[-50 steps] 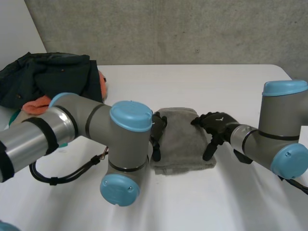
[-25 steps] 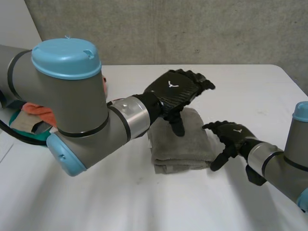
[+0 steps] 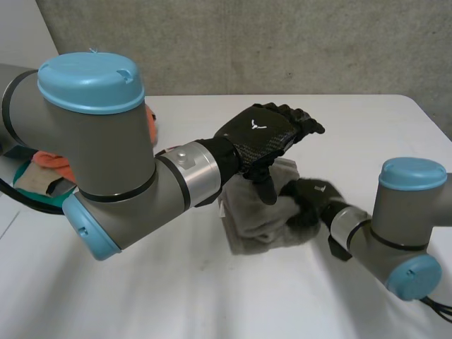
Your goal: Fold the laundry.
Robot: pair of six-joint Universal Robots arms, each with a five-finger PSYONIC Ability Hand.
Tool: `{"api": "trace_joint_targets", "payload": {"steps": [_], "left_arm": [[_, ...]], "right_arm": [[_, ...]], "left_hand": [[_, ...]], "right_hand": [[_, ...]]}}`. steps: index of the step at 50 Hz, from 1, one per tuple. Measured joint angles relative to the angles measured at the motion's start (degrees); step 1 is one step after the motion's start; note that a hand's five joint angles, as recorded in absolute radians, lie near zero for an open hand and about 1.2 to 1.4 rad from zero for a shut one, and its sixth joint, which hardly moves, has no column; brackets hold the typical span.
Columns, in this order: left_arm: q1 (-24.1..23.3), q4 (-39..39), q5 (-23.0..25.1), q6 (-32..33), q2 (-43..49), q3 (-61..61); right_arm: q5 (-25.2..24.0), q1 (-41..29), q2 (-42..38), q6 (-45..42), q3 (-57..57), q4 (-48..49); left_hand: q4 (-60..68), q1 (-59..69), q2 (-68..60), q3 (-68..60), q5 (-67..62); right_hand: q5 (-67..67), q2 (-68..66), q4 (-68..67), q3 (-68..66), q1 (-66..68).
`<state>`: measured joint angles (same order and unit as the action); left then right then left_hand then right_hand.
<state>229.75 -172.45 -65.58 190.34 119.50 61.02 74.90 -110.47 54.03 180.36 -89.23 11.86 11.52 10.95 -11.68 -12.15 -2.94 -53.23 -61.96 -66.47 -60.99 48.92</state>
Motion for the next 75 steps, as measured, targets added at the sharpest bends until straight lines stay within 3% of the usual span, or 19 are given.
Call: {"api": "trace_joint_targets", "payload": {"steps": [12,20,30,37,46,49,52,56,59,64,68,70,75], "left_arm": [[0.60,-0.24,0.02,-0.01,-1.10,0.44],[0.68,-0.26,0.02,-0.04,-2.08,0.39],[0.53,-0.25,0.02,0.05,-2.63,0.33],[0.46,-0.25,0.02,0.04,-2.52,0.40],[0.45,-0.32,0.02,0.01,-2.36,0.12],[0.44,-0.34,0.01,-0.02,-2.38,0.02],[0.43,-0.34,-0.02,-0.04,-2.41,0.01],[0.39,-0.32,-0.06,-0.06,-2.51,0.28],[0.39,-0.28,-0.07,-0.02,-2.91,0.86],[0.62,-0.29,-0.15,-0.02,-4.16,1.98],[0.97,-0.36,-0.56,-0.04,-5.16,2.47],[1.48,-0.59,-1.64,-0.05,-5.94,2.53],[4.09,-2.41,-7.35,0.08,-7.71,1.58]], "right_arm": [[6.50,7.47,-4.79,-4.08,13.80,3.49],[9.48,17.20,-17.78,-6.06,35.10,-0.75],[12.52,24.39,-34.48,-6.05,65.99,-10.18],[13.10,27.59,-39.83,-6.07,76.27,-13.05],[14.54,29.93,-40.19,-6.08,76.82,-13.08],[14.14,30.33,-39.91,-6.11,76.03,-13.21],[13.31,30.38,-39.22,-6.14,74.76,-13.76],[10.84,30.55,-35.38,-6.25,69.89,-14.36],[4.96,31.98,-27.53,-6.54,59.95,-14.28],[-0.24,35.13,-17.60,-8.89,48.39,-15.70],[1.22,36.36,-11.63,-14.97,43.56,-18.41],[4.50,36.53,-7.74,-21.42,41.48,-19.89],[9.38,33.88,-1.97,-30.56,37.66,-17.90]], "left_hand": [[0.00,0.00,0.00,0.00,0.00],[0.00,0.00,0.00,0.00,0.00],[0.00,0.00,0.00,0.00,0.00],[0.00,0.00,0.00,0.00,0.00],[0.00,0.00,0.00,0.00,0.00],[0.00,0.00,0.00,0.00,0.00],[0.00,0.00,0.00,0.00,0.00],[0.00,0.00,0.00,0.00,0.00],[0.00,0.00,0.00,0.00,0.00],[0.00,0.00,0.00,0.00,0.00],[0.00,0.00,0.00,0.00,0.00],[0.00,0.00,0.00,0.00,0.00],[0.00,0.00,0.00,0.00,0.00]], "right_hand": [[-2.47,-2.43,-2.15,-2.89,0.00],[-3.02,-2.43,-2.17,-2.89,0.00],[-3.08,-2.43,-2.20,-2.89,0.00],[-3.08,-2.43,-2.21,-2.89,0.00],[-1.35,-0.66,0.64,-1.07,2.28],[29.23,30.80,31.02,29.52,-25.21],[49.19,48.94,52.38,47.68,-36.10],[50.43,49.92,54.32,48.91,-36.11],[50.43,49.92,54.32,48.91,-36.11],[50.43,49.93,54.32,48.91,-36.11],[50.43,49.93,54.32,48.91,-36.11],[50.43,49.93,54.32,48.91,-36.11],[50.43,49.93,54.32,48.91,-36.11]]}}
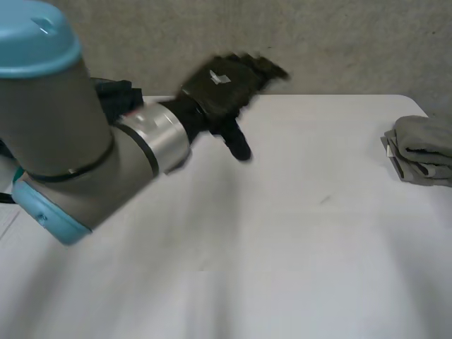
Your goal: Fold the laundry.
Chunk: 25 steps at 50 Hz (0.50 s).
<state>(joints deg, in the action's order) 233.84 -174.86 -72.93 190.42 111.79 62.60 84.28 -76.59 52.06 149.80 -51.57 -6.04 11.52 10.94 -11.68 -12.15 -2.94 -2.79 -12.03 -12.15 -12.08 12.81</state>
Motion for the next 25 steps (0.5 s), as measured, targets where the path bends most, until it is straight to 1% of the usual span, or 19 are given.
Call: {"api": "trace_joint_targets", "payload": {"steps": [1,2,5,6,7,8,9,10,12,14,15,17,19,22,23,24,25], "left_arm": [[0.65,-0.41,-1.33,0.05,-0.30,-0.30],[1.89,-1.06,-3.76,0.14,-0.78,-0.90],[5.55,-2.36,-10.21,0.53,-1.55,-2.52],[7.55,-2.78,-13.18,0.94,-1.62,-3.28],[8.66,-2.96,-14.71,1.27,-1.57,-3.64],[11.13,-3.26,-17.39,2.30,-1.23,-4.31],[12.39,-3.38,-18.51,3.00,-0.95,-4.63],[14.69,-3.56,-20.10,4.62,-0.22,-5.18],[18.15,-3.81,-21.46,7.81,1.41,-5.92],[21.43,-4.33,-21.37,11.86,4.06,-6.81],[22.16,-4.51,-21.09,12.93,4.86,-7.04],[25.20,-5.43,-19.13,17.62,8.90,-8.17],[28.08,-6.71,-15.76,22.05,13.80,-9.64],[30.95,-8.25,-10.92,25.24,19.74,-11.93],[31.51,-8.56,-9.86,25.68,20.99,-12.52],[31.51,-8.56,-9.86,25.68,20.99,-12.52],[33.31,-9.50,-6.07,26.72,25.66,-15.05]], "right_arm": [[0.11,-0.81,0.69,-0.53,-0.74,0.83],[-0.12,-2.30,1.95,-1.03,-2.20,2.45],[-2.13,-6.28,5.45,-1.12,-6.52,7.17],[-4.14,-8.51,7.89,-0.81,-9.96,10.45],[-5.03,-9.31,8.88,-0.69,-11.45,11.83],[-7.05,-10.97,10.92,-0.45,-14.91,14.81],[-8.29,-11.89,12.07,-0.35,-17.09,16.63],[-10.20,-13.35,13.78,-0.31,-20.66,19.51],[-12.76,-15.51,15.89,-0.54,-26.02,23.45],[-14.56,-17.72,17.36,-1.29,-30.82,26.14],[-14.84,-18.19,17.61,-1.51,-31.77,26.52],[-15.54,-19.93,18.33,-2.52,-35.06,27.45],[-15.83,-21.49,18.74,-3.86,-38.24,27.40],[-15.73,-22.32,18.79,-5.00,-40.80,26.45],[-15.68,-22.39,18.78,-5.18,-41.25,26.21],[-15.68,-22.39,18.78,-5.18,-41.25,26.21],[-15.50,-22.50,18.70,-5.67,-42.84,25.29]], "left_hand": [[0.00,0.00,0.00,0.00,0.00],[0.00,0.00,0.00,0.00,0.00],[0.00,0.00,0.00,0.00,0.00],[0.00,0.00,0.00,0.00,0.00],[0.00,0.00,0.00,0.00,0.00],[0.00,0.00,0.00,0.00,0.00],[0.00,0.00,0.00,0.00,0.00],[0.00,0.00,0.00,0.00,0.00],[0.00,0.00,0.01,0.00,0.00],[0.00,0.00,0.00,0.00,0.00],[0.00,0.00,0.00,0.00,0.00],[0.00,0.00,0.00,0.00,0.00],[0.00,0.00,0.00,0.00,0.00],[0.00,0.00,0.00,0.00,0.00],[0.00,0.00,0.00,0.00,0.00],[0.00,0.00,0.00,0.00,0.00],[0.11,0.21,-0.12,-0.04,0.00]], "right_hand": [[0.00,0.00,0.00,0.00,0.00],[0.00,0.00,0.00,0.00,0.00],[0.00,0.00,0.00,0.00,0.00],[0.00,0.00,0.00,0.00,0.00],[0.00,0.00,0.00,0.00,0.00],[0.00,0.00,0.00,0.00,0.00],[0.00,0.00,0.00,0.00,0.00],[0.00,0.01,0.00,0.00,0.00],[0.00,0.01,0.00,0.00,0.00],[0.00,0.01,0.00,0.00,0.00],[0.00,0.01,0.00,0.00,0.00],[0.00,0.02,0.00,0.01,0.00],[0.00,0.02,0.00,0.00,0.00],[0.00,0.02,0.00,0.00,0.00],[0.00,0.02,0.00,0.00,0.00],[0.00,0.02,0.00,0.00,0.00],[0.00,0.02,0.00,0.01,0.00]]}}
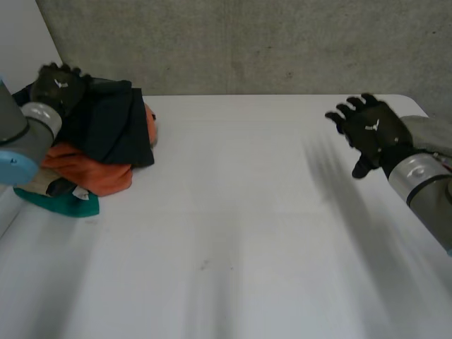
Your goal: Fold the laundry.
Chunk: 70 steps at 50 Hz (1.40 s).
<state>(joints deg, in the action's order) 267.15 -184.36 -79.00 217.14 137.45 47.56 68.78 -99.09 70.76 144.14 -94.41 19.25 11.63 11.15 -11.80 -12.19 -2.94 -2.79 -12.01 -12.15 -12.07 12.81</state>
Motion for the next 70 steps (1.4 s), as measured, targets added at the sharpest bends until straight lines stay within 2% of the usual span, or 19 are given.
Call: {"api": "trace_joint_targets", "payload": {"steps": [3,5,6,8,11,14,19,26,30,35,36,37,40,42,44,52,55,62,70], "left_arm": [[1.32,-0.63,3.22,0.19,4.81,-3.44],[1.66,-0.81,4.36,-0.10,7.08,-5.45],[1.69,-0.84,4.57,-0.24,7.60,-5.95],[1.55,-0.89,4.99,-0.88,8.95,-7.41],[0.36,-0.92,4.47,-2.74,8.48,-7.82],[-1.64,-1.36,3.42,-5.69,5.12,-6.30],[-7.09,-6.39,1.87,-13.47,-7.44,2.13],[-18.43,-15.24,2.04,-23.56,-22.22,14.64],[-25.72,-15.59,3.40,-26.25,-23.10,18.46],[-35.44,-12.26,4.74,-26.93,-17.50,20.40],[-35.44,-12.26,4.74,-26.93,-17.50,20.40],[-38.68,-10.31,4.93,-26.70,-14.65,20.47],[-41.66,-8.05,4.92,-26.08,-12.08,20.33],[-43.63,-6.17,4.80,-25.11,-10.73,20.12],[-44.67,-4.91,4.64,-24.16,-10.60,20.01],[-44.90,-3.22,4.25,-22.12,-16.04,21.03],[-43.06,-3.21,2.94,-21.97,-19.80,22.45],[-34.59,-3.42,-3.60,-22.03,-25.84,25.70],[-24.54,-3.78,-6.64,-21.80,-23.16,25.51]], "right_arm": [[0.16,0.11,-0.05,-0.29,-1.74,-0.80],[0.20,0.22,-0.05,-0.39,-2.73,-1.06],[0.21,0.26,-0.03,-0.42,-3.04,-1.11],[0.23,0.39,-0.01,-0.47,-3.94,-1.23],[0.25,0.80,0.11,-0.47,-4.74,-1.24],[0.32,1.62,0.52,-0.46,-5.24,-1.21],[0.52,3.20,2.66,-0.20,-5.61,-1.15],[0.62,3.67,6.90,0.77,-6.04,-1.14],[0.95,3.71,8.80,1.81,-6.42,-1.22],[2.02,4.65,10.09,3.51,-6.92,-2.02],[2.02,4.65,10.09,3.51,-6.92,-2.02],[2.40,5.62,10.22,3.93,-7.04,-2.47],[2.69,7.11,10.26,4.22,-7.07,-2.96],[2.77,8.70,10.22,4.35,-6.90,-3.28],[2.73,9.67,10.20,4.38,-6.70,-3.41],[2.67,11.69,10.11,4.17,-4.54,-4.43],[2.68,11.25,10.04,4.15,-2.31,-7.11],[2.48,5.82,9.11,5.95,5.64,-18.72],[4.30,-6.98,2.38,18.42,17.44,-29.63]], "left_hand": [[10.22,12.20,-9.94,-9.72,-9.30],[27.69,30.71,-27.54,-27.03,-25.94],[31.38,33.89,-31.27,-30.66,-29.31],[51.55,48.06,-51.23,-49.77,-48.07],[56.49,51.06,-55.52,-54.47,-52.21],[56.79,52.31,-56.20,-55.28,-53.22],[56.82,53.46,-56.53,-55.85,-53.71],[57.00,53.53,-56.55,-55.87,-53.71],[57.05,53.53,-56.55,-55.88,-54.12],[57.05,53.53,-56.55,-55.88,-54.25],[57.05,53.53,-56.55,-55.88,-54.25],[54.84,52.12,-54.00,-53.82,-52.48],[44.96,42.83,-43.56,-43.10,-43.43],[17.32,12.82,-17.21,-17.12,-15.88],[6.85,4.37,-6.97,-6.90,-5.41],[3.00,3.47,-2.84,-2.86,-1.25],[3.00,3.47,-2.83,-2.86,-1.22],[3.00,3.47,-2.83,-2.86,-1.17],[3.00,3.47,-2.82,-2.86,-1.18]], "right_hand": [[0.00,0.00,0.00,0.00,0.00],[0.00,0.00,0.00,0.00,0.00],[0.00,0.00,0.00,0.00,0.00],[0.00,0.00,0.00,0.00,0.00],[0.00,0.00,0.00,0.00,0.00],[0.00,0.00,0.00,0.00,0.00],[0.00,0.00,0.00,0.00,0.00],[0.00,0.00,0.00,0.00,0.00],[0.00,0.00,0.00,0.00,0.00],[0.00,0.00,0.00,0.00,0.00],[0.00,0.00,0.00,0.00,0.00],[0.00,0.00,0.00,0.00,0.00],[0.00,0.00,0.00,0.00,0.00],[0.00,0.00,0.00,0.00,0.00],[0.00,0.00,0.00,0.00,0.00],[0.00,0.00,0.00,0.00,0.00],[0.00,0.00,0.00,0.00,0.00],[0.00,0.00,0.00,0.00,0.00],[0.00,0.00,0.00,0.00,0.00]]}}
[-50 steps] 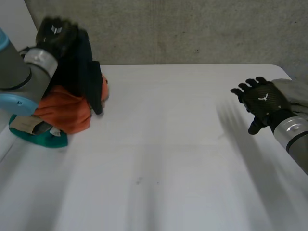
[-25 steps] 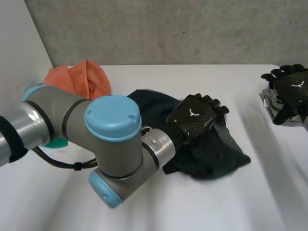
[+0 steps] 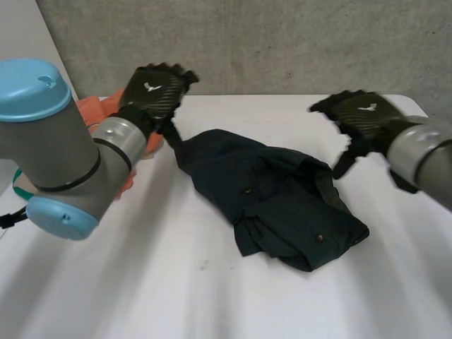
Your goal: Fold the laundry.
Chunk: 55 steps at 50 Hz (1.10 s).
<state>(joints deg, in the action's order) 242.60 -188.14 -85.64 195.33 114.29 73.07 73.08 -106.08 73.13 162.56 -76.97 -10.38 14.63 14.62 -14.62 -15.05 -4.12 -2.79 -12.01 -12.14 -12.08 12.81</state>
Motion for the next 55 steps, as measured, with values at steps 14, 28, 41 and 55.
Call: {"api": "trace_joint_targets", "payload": {"steps": [14,28,41,55], "left_arm": [[10.39,0.54,13.20,4.76,21.31,-13.78],[10.73,0.51,16.43,5.48,25.94,-15.67],[6.74,-0.91,16.03,4.74,26.81,-15.34],[4.69,0.46,11.67,5.22,12.43,-5.32]], "right_arm": [[12.26,-16.33,-15.62,10.01,11.41,3.46],[15.43,-20.66,-17.91,-0.48,16.51,9.92],[11.33,-20.74,-2.54,-2.11,5.15,5.21],[10.54,-12.26,3.62,-15.46,-0.75,1.90]], "left_hand": [[0.00,0.00,0.12,0.00,0.00],[-1.78,-0.21,1.60,1.47,0.76],[6.39,7.75,-7.18,-6.61,-7.10],[53.83,52.75,-53.75,-52.96,-51.72]], "right_hand": [[-5.10,-5.69,-5.44,-5.62,4.45],[-53.11,-55.13,-56.22,-55.42,51.83],[-53.10,-55.13,-56.31,-55.78,51.83],[-53.11,-55.13,-56.35,-55.78,51.83]]}}
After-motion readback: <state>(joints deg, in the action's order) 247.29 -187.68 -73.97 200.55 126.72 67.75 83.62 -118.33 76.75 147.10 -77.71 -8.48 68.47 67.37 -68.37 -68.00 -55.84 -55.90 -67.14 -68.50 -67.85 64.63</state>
